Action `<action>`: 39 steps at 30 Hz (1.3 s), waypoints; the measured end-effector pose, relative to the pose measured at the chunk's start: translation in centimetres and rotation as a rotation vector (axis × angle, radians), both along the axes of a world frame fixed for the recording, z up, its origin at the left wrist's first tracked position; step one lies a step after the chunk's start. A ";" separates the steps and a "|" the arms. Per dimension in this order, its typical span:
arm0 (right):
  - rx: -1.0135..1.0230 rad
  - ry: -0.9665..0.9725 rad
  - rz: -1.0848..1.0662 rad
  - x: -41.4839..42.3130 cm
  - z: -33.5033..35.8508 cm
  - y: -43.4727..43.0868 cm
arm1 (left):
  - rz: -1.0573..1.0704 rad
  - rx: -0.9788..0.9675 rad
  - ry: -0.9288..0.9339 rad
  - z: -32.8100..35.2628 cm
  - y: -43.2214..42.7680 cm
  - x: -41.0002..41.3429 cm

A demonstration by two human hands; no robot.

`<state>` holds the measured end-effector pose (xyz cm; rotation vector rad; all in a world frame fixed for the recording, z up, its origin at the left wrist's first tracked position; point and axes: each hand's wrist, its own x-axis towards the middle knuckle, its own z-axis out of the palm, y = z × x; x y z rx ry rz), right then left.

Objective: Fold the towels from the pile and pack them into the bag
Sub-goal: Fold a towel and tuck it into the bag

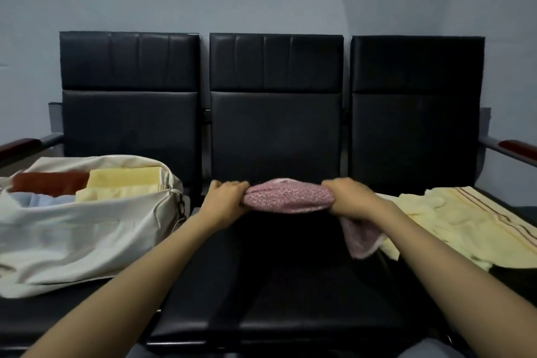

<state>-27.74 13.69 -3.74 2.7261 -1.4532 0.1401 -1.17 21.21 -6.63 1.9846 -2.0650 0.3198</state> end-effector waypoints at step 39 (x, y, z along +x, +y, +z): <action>-0.020 -0.282 -0.162 -1.8 -10.2 -2.3 | -0.249 0.248 -0.151 -11.2 0.0 -3.4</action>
